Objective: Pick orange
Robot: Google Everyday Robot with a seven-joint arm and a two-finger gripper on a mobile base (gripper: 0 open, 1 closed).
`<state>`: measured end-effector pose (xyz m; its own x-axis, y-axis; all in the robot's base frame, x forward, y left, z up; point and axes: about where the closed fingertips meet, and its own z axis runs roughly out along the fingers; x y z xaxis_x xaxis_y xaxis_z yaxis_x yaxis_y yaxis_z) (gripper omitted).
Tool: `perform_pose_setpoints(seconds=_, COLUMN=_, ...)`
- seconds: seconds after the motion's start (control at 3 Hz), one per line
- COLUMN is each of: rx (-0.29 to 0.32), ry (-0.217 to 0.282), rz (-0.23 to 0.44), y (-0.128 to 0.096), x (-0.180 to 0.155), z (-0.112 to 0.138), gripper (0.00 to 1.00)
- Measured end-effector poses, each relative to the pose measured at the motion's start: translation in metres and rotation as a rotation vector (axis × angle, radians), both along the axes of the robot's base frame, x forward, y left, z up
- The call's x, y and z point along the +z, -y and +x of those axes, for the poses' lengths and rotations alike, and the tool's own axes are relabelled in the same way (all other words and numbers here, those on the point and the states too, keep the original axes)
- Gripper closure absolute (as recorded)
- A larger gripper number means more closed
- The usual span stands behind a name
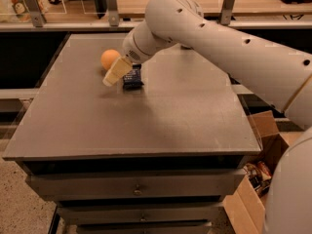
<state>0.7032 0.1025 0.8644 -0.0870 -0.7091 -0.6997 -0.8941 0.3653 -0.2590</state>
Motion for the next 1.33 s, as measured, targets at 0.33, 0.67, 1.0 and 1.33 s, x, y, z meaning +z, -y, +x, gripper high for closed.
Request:
perform_pose_setpoints(seconds=0.33, rx=-0.018, ry=-0.007, rz=0.035, y=-0.003, x=-0.006, z=0.008, gripper=0.00)
perform_pose_setpoints(seconds=0.67, rx=-0.028, ry=-0.006, rz=0.082, y=-0.008, x=-0.009, z=0.018, gripper=0.00)
perform_pose_setpoints(seconds=1.0, rx=-0.014, ry=-0.010, rz=0.136, y=-0.018, x=-0.011, z=0.025, gripper=0.00)
perform_pose_setpoints(seconds=1.33, rx=0.005, ry=-0.010, rz=0.163, y=-0.030, x=-0.013, z=0.031, gripper=0.18)
